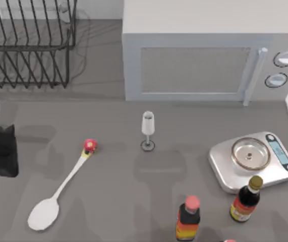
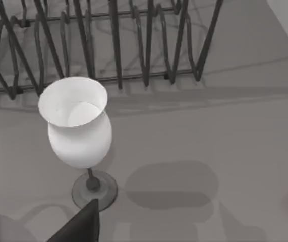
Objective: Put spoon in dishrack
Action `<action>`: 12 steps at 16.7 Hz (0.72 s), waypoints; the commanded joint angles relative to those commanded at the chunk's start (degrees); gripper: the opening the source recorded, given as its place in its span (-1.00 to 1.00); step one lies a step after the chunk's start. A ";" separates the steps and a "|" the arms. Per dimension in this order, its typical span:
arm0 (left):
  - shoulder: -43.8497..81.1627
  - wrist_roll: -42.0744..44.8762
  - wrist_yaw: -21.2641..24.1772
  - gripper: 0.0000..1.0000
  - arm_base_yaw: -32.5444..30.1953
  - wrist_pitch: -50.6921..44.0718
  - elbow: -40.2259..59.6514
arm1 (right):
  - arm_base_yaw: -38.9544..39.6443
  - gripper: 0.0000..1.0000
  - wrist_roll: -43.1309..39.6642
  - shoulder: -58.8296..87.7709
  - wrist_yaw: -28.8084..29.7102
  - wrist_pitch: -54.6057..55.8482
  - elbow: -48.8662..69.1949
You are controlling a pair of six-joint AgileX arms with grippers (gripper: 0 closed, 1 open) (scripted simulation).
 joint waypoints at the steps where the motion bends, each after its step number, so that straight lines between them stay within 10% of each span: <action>1: 6.12 0.16 -0.04 1.00 -1.29 -3.29 3.77 | 0.00 1.00 0.00 0.00 0.00 0.00 0.00; 12: 60.70 1.58 -0.05 1.00 -14.13 -35.02 41.01 | 0.00 1.00 0.00 0.00 0.00 0.00 0.00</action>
